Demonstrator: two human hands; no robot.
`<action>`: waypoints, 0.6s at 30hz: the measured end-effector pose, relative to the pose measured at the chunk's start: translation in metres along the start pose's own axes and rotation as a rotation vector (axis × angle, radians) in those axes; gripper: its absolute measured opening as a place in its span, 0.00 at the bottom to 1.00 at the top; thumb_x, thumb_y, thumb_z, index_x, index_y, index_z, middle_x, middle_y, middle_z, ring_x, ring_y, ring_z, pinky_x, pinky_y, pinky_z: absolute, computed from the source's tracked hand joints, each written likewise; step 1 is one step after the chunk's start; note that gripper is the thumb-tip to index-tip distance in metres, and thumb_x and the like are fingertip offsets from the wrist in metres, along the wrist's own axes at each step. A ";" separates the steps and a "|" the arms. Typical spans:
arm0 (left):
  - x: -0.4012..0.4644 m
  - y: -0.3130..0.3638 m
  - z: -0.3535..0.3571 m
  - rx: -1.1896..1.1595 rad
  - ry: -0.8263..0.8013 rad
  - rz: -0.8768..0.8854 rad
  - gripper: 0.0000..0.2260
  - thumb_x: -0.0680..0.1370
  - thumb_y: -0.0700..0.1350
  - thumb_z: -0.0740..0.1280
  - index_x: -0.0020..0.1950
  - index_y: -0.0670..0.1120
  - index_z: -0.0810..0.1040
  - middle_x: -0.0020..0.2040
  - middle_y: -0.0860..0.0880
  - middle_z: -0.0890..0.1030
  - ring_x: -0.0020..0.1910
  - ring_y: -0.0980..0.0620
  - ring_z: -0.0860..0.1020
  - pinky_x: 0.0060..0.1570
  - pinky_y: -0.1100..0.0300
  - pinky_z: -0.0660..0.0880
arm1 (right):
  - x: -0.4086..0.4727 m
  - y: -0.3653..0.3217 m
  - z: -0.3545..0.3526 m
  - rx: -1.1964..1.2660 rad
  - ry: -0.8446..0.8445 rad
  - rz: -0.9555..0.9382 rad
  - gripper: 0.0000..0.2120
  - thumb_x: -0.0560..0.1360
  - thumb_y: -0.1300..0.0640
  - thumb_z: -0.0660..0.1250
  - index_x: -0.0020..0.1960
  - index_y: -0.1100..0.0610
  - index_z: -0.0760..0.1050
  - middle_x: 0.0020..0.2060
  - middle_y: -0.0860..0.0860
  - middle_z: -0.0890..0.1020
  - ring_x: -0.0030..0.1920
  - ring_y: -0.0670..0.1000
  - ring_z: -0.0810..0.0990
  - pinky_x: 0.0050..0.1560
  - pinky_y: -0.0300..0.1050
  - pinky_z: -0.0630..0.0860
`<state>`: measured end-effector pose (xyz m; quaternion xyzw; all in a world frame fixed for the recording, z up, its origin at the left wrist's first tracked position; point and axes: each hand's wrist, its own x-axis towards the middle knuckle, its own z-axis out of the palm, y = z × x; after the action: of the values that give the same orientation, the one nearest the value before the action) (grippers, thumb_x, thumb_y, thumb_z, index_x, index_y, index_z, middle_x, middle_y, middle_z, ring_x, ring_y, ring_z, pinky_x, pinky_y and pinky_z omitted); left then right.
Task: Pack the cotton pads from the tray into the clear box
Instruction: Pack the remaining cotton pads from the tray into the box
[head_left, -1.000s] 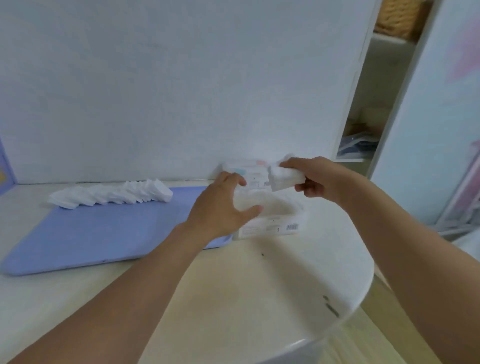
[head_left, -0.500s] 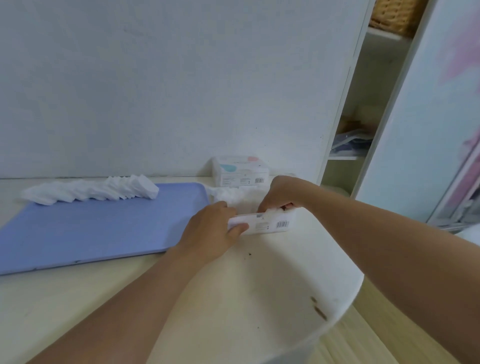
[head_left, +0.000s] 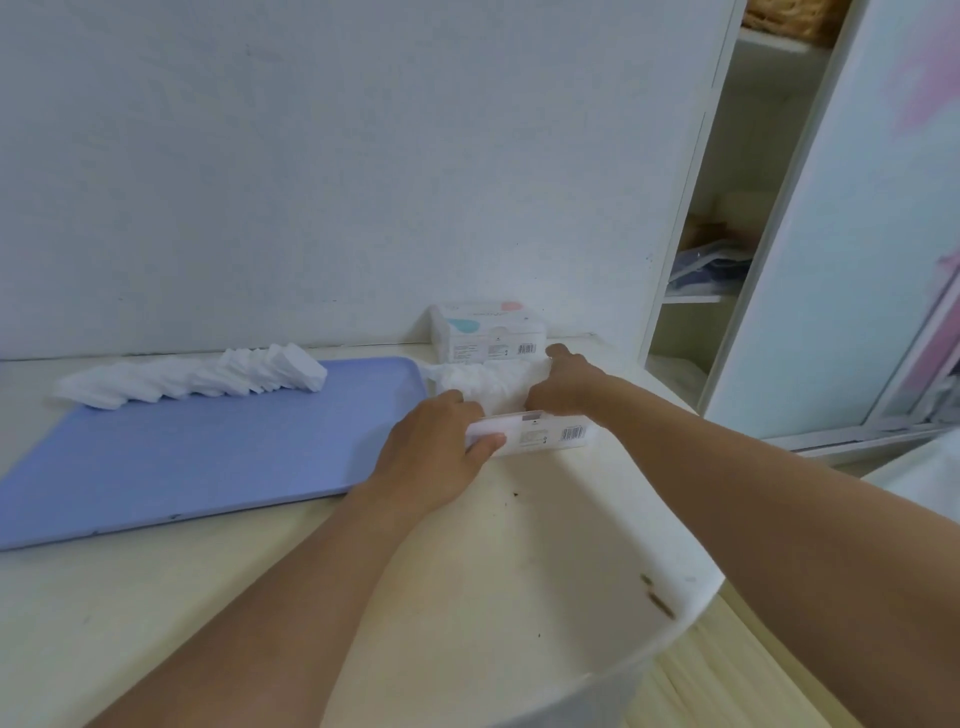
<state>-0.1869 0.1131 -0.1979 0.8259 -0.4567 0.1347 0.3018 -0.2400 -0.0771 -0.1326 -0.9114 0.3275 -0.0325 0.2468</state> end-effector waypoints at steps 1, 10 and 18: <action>-0.002 -0.001 -0.003 -0.041 -0.025 0.002 0.10 0.78 0.58 0.68 0.52 0.53 0.79 0.44 0.55 0.73 0.41 0.54 0.74 0.38 0.56 0.72 | -0.001 0.001 -0.002 0.052 -0.014 -0.021 0.46 0.71 0.55 0.73 0.81 0.53 0.51 0.73 0.57 0.66 0.71 0.60 0.68 0.69 0.55 0.72; 0.004 -0.045 -0.092 -0.598 0.111 -0.424 0.04 0.76 0.40 0.71 0.44 0.49 0.82 0.43 0.51 0.83 0.30 0.57 0.80 0.32 0.61 0.79 | -0.065 -0.065 -0.035 0.583 0.163 -0.531 0.20 0.65 0.60 0.68 0.55 0.47 0.82 0.54 0.46 0.84 0.46 0.44 0.83 0.37 0.37 0.77; -0.055 -0.147 -0.132 -0.210 0.224 -0.630 0.10 0.77 0.38 0.65 0.55 0.50 0.77 0.54 0.50 0.81 0.45 0.48 0.78 0.40 0.57 0.74 | -0.035 -0.177 0.123 0.220 -0.079 -0.550 0.35 0.71 0.56 0.78 0.71 0.59 0.64 0.56 0.55 0.78 0.51 0.54 0.80 0.46 0.45 0.80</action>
<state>-0.0871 0.2912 -0.1777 0.8708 -0.1550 0.0770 0.4602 -0.1374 0.1142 -0.1538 -0.9343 0.0527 -0.0979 0.3387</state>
